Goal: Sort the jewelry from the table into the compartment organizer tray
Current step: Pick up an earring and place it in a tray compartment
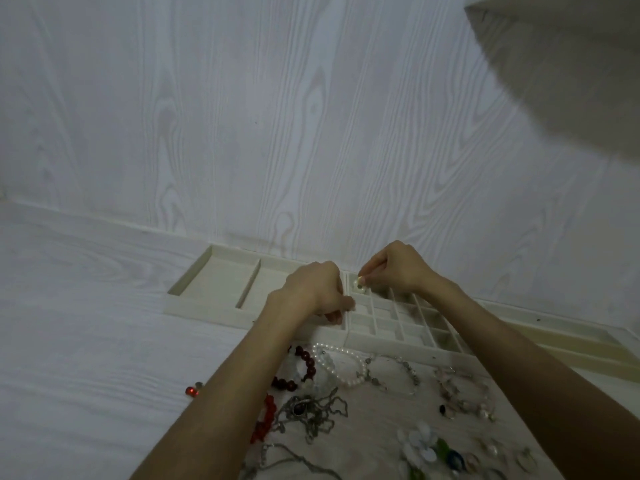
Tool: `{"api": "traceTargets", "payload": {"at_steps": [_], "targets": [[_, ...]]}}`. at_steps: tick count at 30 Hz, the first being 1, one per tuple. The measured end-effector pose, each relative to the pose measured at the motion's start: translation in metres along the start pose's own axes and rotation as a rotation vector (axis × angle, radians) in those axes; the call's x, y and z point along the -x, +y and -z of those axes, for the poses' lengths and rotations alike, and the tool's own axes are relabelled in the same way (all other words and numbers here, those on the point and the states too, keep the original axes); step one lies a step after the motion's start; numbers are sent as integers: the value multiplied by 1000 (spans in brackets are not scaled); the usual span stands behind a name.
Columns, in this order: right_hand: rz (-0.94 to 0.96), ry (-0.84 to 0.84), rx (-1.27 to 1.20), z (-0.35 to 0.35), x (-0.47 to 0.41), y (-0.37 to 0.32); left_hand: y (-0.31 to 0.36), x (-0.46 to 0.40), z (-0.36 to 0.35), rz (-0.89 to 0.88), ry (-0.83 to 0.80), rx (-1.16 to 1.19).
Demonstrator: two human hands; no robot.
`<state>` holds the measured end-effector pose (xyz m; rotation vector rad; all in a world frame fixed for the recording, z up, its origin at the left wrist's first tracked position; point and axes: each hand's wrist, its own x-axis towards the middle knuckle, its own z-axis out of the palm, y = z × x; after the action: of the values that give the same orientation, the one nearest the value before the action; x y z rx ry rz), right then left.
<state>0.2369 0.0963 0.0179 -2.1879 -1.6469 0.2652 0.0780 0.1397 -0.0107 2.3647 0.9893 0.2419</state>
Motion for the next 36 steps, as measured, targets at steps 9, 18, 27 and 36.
{"api": "traceTargets", "payload": {"at_steps": [9, 18, 27, 36], "targets": [[46, 6, 122, -3, 4, -1, -1, -1, -1, 3, 12, 39], [150, 156, 349, -10, 13, 1, -5, -3, 3, 57, -114, 47], [170, 12, 125, 45, 107, 12, 29, 52, 40, -80, 104, -172], [200, -246, -330, 21, 199, 37, 42, 118, -37, -291, 186, 148]]}}
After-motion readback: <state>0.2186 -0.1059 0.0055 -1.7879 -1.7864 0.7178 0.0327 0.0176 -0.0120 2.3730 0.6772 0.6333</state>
